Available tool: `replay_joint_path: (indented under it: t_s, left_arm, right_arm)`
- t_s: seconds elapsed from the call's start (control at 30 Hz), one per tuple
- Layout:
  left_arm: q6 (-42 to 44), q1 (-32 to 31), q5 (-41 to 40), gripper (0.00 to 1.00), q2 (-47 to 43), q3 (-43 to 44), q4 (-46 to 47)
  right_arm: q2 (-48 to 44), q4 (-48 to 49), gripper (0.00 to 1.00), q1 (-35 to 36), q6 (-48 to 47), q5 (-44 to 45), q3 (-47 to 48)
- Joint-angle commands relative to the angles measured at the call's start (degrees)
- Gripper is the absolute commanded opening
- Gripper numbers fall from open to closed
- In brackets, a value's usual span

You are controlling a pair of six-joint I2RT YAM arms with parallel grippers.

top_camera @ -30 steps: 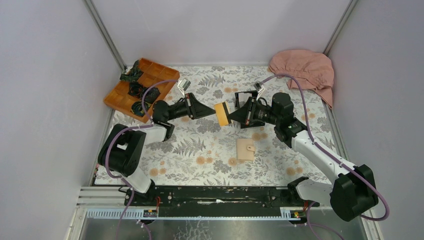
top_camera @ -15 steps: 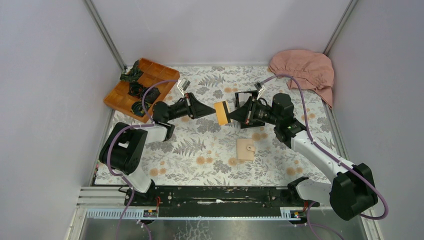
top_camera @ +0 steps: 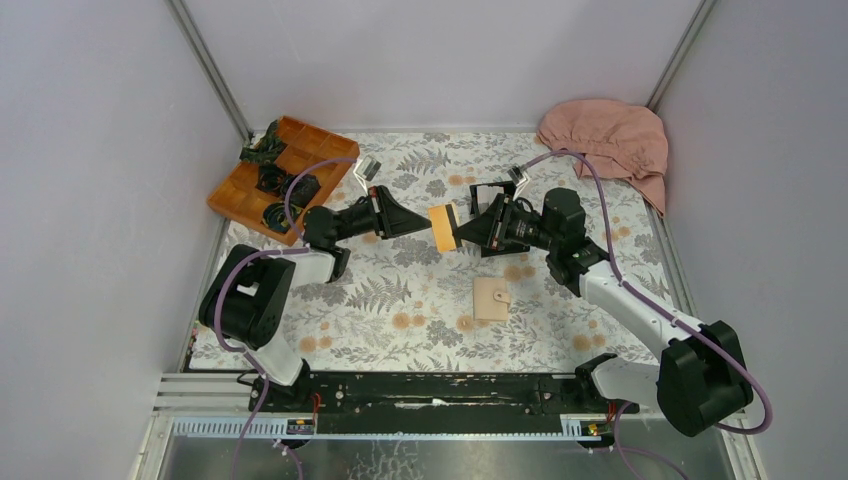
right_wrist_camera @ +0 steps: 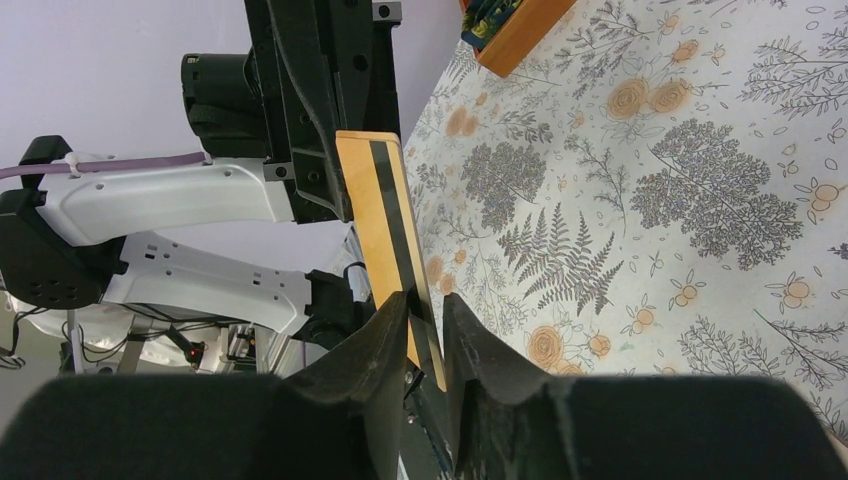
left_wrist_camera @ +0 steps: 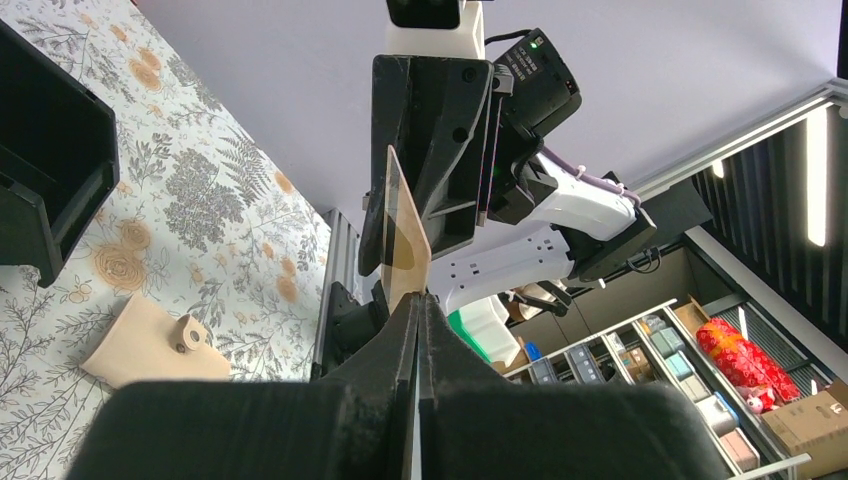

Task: Put the credit cards into the card holder
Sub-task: Pick up the credit card from the storage box.

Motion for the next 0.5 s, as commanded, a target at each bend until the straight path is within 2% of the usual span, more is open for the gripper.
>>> replay_joint_path:
  t_s: [0.0, 0.23, 0.47]
  left_arm:
    - [-0.44, -0.42, 1.1, 0.0, 0.35, 0.04, 5.21]
    - [0.48, -0.32, 1.06, 0.0, 0.2, 0.07, 4.05]
    - [4.93, -0.37, 0.42, 0.0, -1.32, -0.03, -1.92]
  right_arm:
    - [-0.48, 2.95, 0.27, -0.44, 0.4, 0.39, 0.54]
    - [-0.81, 1.92, 0.28, -1.23, -0.22, 0.59, 0.41]
    - [-1.1, 0.67, 0.26, -1.77, -1.22, 0.57, 0.47]
